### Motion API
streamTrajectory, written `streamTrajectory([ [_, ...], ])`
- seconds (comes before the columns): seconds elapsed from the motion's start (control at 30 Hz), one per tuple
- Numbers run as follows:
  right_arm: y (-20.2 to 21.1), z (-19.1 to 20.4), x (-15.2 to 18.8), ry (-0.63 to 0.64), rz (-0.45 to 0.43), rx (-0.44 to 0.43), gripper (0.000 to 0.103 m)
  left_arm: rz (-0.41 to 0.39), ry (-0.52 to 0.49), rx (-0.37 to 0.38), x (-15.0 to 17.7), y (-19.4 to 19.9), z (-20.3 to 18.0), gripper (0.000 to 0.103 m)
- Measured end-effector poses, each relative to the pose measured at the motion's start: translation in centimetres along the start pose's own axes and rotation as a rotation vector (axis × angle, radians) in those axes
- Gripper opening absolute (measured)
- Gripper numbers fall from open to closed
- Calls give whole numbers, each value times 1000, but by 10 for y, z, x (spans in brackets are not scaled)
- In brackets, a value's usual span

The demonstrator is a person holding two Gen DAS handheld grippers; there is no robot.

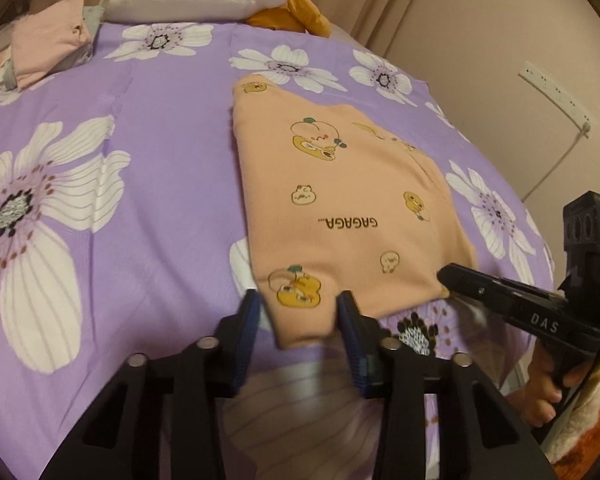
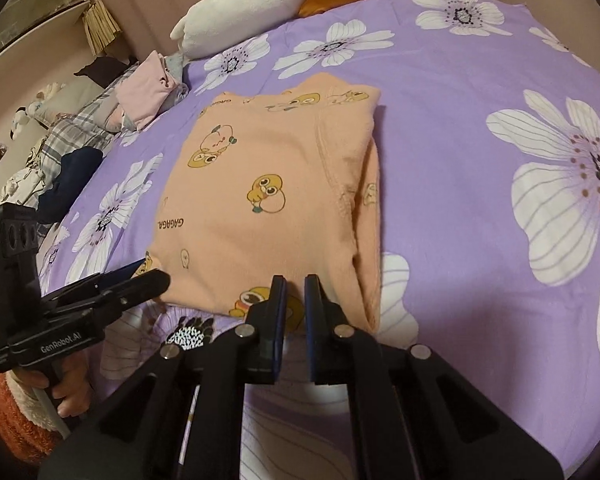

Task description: Fold small clothes

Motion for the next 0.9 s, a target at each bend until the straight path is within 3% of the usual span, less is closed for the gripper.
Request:
streamTrajectory([
  [0.1,5,-7,0,-55,12,-24,7,-5,-35,-16,-2,11,-6,29],
  [0.2,18,-13,-4,-127,10,-75,12,-84,-76,-33,-13,25,-12,28],
  [0.33,32,-14,-19,-169,-67,-128,15,-134,-14,18,-36,27,-6,21],
  [0.47,18,-15,-44,-229,-71,-121,15,-81,3,53,-65,-7,1,8],
  [0.6,-4,-13,-73,-260,-31,-149,17,-33,-9,116,-83,-39,5,8],
  [0.67,-23,-14,-88,-230,-7,-92,12,25,-7,82,-76,-60,10,8],
  [0.7,-36,-16,-91,-230,21,-54,12,25,-5,89,-74,-64,11,8],
  [0.9,-38,-20,-109,-217,33,-82,13,45,29,148,-83,-51,20,8],
])
Point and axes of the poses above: each gripper's, at about its wrist camera, not at the fingertips, and y roughly against the way its jaws point, z to its left, x to its underside, the point moved 1 cm from there along -y, roughly the way its jaws point, and after that the axes turned 12 degrees about -y, right-handed, at the moved point
